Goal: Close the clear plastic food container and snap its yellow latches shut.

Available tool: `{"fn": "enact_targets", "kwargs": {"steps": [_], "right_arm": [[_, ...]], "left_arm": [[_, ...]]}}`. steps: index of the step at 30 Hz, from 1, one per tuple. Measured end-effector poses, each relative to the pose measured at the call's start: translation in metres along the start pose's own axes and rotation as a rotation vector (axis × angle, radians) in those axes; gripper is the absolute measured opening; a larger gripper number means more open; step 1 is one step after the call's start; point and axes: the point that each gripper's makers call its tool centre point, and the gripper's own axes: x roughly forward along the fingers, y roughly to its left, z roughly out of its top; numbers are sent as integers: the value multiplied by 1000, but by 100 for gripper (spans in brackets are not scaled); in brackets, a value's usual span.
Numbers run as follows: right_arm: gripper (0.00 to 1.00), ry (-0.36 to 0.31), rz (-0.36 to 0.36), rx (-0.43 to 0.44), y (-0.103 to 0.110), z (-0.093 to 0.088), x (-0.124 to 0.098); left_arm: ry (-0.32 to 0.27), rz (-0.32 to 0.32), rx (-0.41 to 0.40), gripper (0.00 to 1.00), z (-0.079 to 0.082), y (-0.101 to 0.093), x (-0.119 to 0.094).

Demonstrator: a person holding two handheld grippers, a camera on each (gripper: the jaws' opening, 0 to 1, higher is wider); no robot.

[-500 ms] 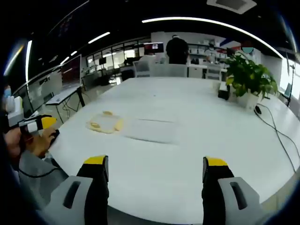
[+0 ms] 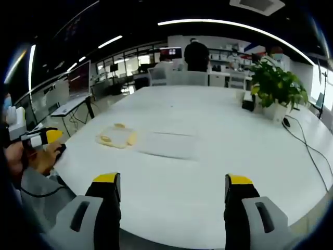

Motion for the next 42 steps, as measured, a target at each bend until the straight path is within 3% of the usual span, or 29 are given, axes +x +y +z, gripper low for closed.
{"fn": "enact_targets", "kwargs": {"steps": [42], "right_arm": [[80, 26, 22, -8, 5, -2, 3]], "left_arm": [[27, -9, -16, 60, 0, 0, 4]]}}
